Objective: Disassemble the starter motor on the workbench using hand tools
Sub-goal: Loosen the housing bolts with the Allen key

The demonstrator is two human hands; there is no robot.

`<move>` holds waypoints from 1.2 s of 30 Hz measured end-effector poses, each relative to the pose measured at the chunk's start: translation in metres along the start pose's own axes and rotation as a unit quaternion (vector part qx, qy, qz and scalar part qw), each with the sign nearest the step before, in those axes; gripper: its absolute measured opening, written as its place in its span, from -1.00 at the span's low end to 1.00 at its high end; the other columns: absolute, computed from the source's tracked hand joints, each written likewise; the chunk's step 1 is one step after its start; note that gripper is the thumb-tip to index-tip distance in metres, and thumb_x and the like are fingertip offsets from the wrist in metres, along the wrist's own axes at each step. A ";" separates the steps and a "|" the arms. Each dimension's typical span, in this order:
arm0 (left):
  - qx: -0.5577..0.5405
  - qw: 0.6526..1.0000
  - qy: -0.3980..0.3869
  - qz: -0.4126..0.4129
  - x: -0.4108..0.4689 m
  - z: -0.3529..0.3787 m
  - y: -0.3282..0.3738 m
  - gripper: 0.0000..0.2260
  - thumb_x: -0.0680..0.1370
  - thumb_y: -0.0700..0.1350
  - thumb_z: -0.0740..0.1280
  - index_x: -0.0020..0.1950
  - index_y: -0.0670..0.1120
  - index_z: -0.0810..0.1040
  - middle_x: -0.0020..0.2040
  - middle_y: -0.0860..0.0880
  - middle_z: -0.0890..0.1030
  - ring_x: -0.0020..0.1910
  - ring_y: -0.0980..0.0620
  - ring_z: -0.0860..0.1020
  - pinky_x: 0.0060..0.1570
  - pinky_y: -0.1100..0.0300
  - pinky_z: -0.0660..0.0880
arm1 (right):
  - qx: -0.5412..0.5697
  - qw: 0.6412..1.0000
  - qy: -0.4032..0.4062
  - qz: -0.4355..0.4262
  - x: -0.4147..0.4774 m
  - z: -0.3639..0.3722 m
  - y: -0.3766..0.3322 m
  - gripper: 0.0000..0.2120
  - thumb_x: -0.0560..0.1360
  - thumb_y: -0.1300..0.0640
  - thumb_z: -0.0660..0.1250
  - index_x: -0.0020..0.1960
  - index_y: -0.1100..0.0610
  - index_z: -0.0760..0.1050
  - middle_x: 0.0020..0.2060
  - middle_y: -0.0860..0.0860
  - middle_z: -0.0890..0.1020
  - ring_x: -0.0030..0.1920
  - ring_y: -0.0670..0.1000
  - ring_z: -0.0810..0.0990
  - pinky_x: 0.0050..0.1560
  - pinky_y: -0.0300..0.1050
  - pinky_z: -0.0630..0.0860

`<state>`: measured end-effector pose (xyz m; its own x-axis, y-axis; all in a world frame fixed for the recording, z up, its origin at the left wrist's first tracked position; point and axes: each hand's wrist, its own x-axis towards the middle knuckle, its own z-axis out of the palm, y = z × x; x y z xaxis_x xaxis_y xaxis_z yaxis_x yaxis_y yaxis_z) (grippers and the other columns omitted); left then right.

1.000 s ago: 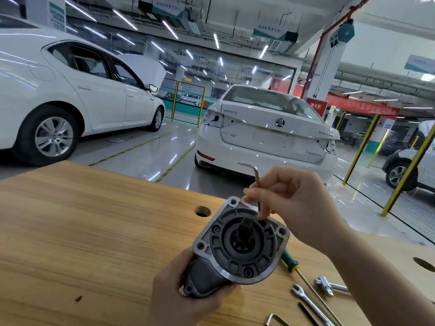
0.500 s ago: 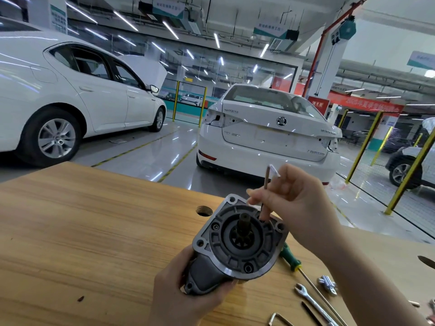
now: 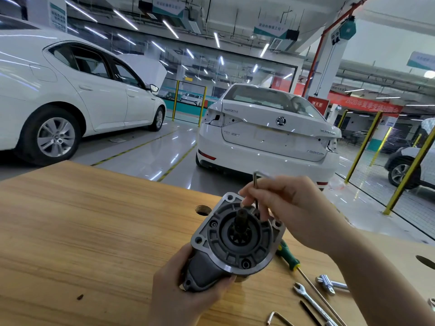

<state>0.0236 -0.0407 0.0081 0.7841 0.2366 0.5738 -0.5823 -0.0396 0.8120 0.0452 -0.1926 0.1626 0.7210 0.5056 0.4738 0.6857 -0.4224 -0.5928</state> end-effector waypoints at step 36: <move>0.003 1.000 0.007 -0.015 0.001 0.000 0.001 -0.50 0.00 0.11 0.53 -0.09 0.37 0.59 -0.24 0.16 0.67 -0.26 0.21 0.63 -0.31 0.42 0.53 | 0.083 0.992 0.072 0.060 0.002 0.007 -0.001 -0.73 0.24 -0.02 0.42 -0.14 0.10 0.51 -0.34 0.00 0.65 -0.46 -0.11 0.56 -0.31 -0.19 0.53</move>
<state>0.0235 -0.0408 0.0096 0.7985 0.2507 0.5473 -0.5566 -0.0389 0.8299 0.0449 -0.1858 0.1591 0.8112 0.3420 0.4742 0.5770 -0.3372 -0.7439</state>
